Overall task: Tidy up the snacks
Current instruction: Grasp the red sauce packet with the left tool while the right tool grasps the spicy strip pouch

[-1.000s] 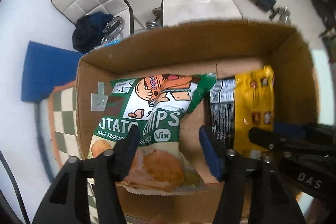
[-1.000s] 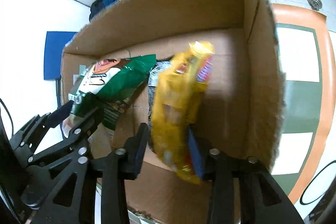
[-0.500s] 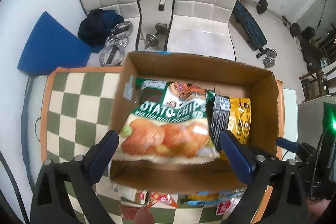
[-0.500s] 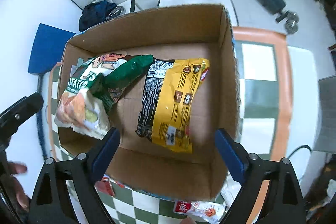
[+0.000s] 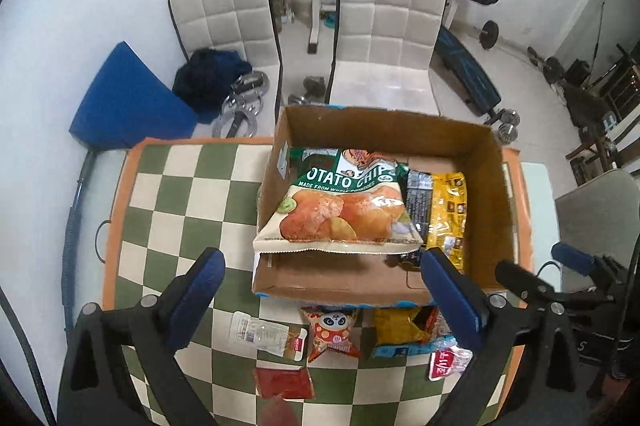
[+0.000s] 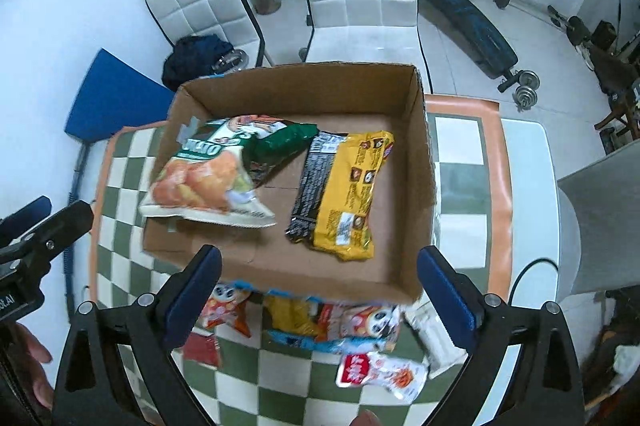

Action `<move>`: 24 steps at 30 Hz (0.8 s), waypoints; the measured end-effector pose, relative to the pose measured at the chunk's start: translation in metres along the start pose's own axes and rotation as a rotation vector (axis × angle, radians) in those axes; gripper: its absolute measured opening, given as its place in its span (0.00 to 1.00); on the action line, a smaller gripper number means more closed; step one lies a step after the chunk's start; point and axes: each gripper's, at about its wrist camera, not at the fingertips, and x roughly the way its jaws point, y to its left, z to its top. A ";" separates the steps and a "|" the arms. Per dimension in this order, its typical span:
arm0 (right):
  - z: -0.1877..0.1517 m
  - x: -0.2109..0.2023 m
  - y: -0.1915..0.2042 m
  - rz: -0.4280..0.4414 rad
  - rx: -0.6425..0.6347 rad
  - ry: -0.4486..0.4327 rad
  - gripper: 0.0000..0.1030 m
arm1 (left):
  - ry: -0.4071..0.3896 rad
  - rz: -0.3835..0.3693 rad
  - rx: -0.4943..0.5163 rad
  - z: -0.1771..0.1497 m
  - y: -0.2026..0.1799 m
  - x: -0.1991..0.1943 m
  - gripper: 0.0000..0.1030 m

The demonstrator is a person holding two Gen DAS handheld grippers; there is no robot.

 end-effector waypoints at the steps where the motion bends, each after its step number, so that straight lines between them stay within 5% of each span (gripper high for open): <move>1: -0.005 -0.009 0.001 0.009 0.008 -0.008 0.97 | -0.013 -0.008 -0.005 -0.002 0.002 -0.008 0.97; 7: -0.037 -0.039 0.002 0.070 0.082 -0.044 0.97 | -0.054 -0.036 -0.080 -0.030 0.025 -0.038 0.98; 11: -0.077 -0.034 -0.010 0.105 0.195 -0.012 0.97 | 0.000 -0.003 -0.152 -0.073 0.051 -0.018 0.98; 18: -0.153 0.030 -0.043 0.135 0.395 0.173 0.97 | 0.366 -0.092 -0.464 -0.169 0.117 0.095 0.96; 24: -0.193 0.075 -0.071 0.084 0.524 0.253 0.97 | 0.518 -0.129 -0.746 -0.216 0.147 0.164 0.96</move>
